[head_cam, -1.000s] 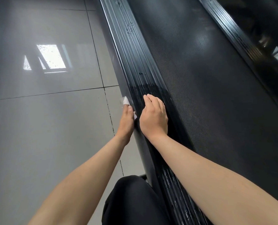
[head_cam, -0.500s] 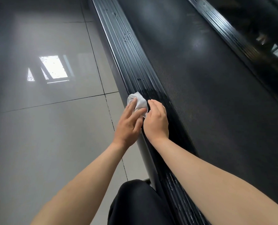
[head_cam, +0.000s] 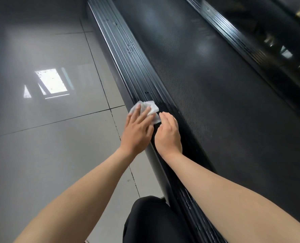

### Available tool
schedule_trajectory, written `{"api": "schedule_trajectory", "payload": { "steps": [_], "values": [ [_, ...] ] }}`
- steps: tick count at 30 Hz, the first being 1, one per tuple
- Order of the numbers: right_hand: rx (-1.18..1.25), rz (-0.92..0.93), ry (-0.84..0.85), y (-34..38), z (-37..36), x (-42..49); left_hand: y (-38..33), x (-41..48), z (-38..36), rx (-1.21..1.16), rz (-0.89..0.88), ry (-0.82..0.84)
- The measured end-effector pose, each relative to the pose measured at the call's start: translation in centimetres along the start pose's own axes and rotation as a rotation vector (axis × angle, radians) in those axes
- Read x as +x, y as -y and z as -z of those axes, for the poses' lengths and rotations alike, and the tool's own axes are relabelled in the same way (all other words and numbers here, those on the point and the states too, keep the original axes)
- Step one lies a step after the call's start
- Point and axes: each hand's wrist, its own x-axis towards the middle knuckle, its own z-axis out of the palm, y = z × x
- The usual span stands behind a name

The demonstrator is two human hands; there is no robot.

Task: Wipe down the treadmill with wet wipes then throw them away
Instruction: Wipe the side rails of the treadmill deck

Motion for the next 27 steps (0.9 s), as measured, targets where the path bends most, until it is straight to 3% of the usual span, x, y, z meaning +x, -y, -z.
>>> {"api": "schedule_trajectory", "payload": {
  "steps": [5,12,20,24,27],
  "values": [
    [0.005,-0.05,0.024,0.3,0.5,-0.1,0.8,-0.1,0.8,0.07,-0.169,0.081],
    [-0.095,-0.029,0.054,0.1,0.1,-0.1,3.4,5.2,2.0,0.018,0.053,0.113],
    [-0.079,-0.102,0.053,1.1,0.8,-0.2,2.8,7.1,3.1,-0.071,-0.059,0.107],
    [-0.083,-0.206,0.106,2.3,1.1,0.0,1.2,8.4,6.6,-0.381,0.009,0.177],
    [0.151,-0.392,0.142,4.8,1.8,1.9,-0.3,9.3,9.7,-0.699,0.172,0.311]
  ]
}}
